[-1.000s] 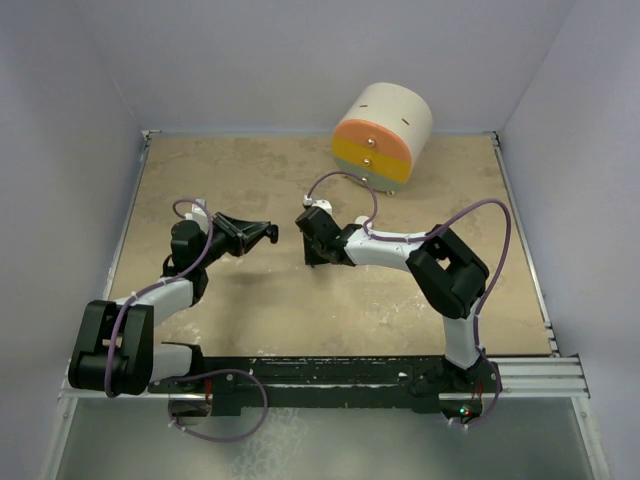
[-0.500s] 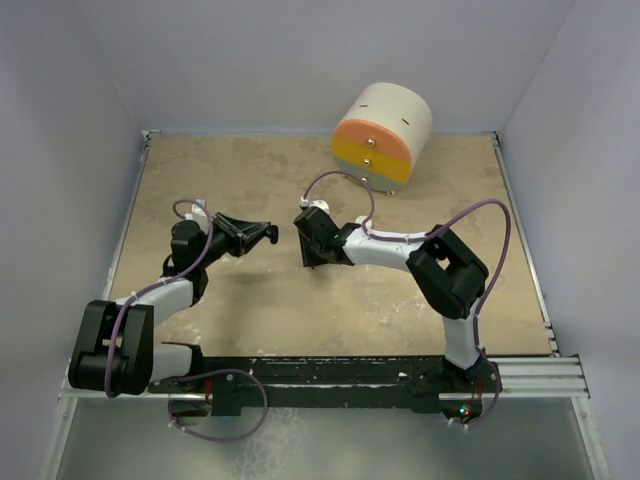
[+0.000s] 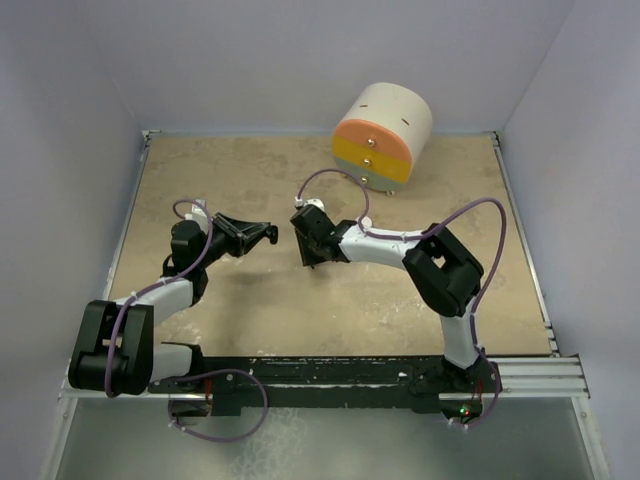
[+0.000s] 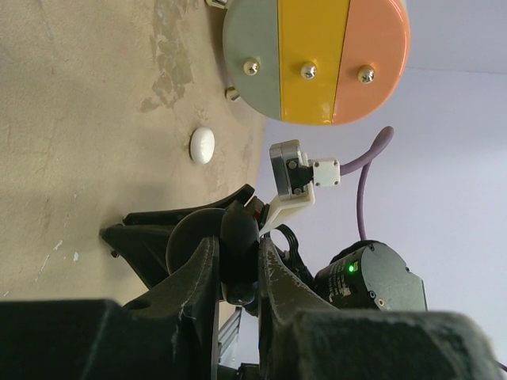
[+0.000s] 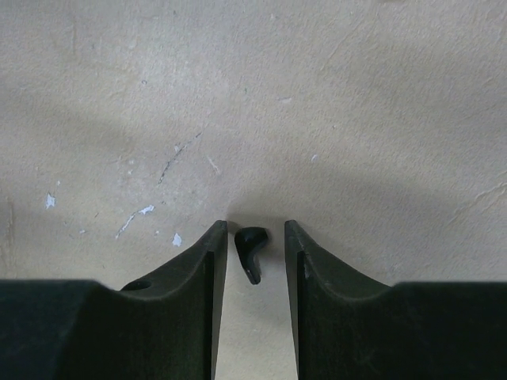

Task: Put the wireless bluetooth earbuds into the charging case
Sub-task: Pick up the earbud from the center of the board.

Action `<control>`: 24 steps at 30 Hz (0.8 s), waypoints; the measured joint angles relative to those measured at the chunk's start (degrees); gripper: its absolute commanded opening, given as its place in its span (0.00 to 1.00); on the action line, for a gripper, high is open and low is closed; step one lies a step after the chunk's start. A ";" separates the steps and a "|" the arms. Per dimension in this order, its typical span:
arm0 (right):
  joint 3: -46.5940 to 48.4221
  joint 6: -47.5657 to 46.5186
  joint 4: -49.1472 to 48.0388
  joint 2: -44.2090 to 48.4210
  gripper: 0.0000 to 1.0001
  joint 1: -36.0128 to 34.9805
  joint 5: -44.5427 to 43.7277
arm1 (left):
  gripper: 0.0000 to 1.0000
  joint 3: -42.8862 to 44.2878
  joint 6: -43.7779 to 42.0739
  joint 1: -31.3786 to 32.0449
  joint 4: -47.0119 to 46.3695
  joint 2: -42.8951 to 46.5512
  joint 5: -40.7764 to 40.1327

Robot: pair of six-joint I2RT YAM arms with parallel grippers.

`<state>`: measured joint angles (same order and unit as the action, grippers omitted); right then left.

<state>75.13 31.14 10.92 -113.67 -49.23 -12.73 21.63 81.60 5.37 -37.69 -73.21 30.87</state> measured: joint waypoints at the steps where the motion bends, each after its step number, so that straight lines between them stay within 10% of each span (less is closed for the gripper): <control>1: 0.24 -0.28 -0.02 -0.22 0.36 0.00 -0.09 | 0.00 0.00 0.00 0.00 0.00 0.00 -0.02; 24: 1.62 -2.27 0.37 -1.31 0.34 -0.57 -0.85 | 0.00 0.00 0.02 0.00 -0.28 0.00 -0.02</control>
<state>76.75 28.86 11.29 -114.98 -49.80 -13.58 21.63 81.62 5.37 -37.98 -73.21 30.85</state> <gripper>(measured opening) 0.343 0.161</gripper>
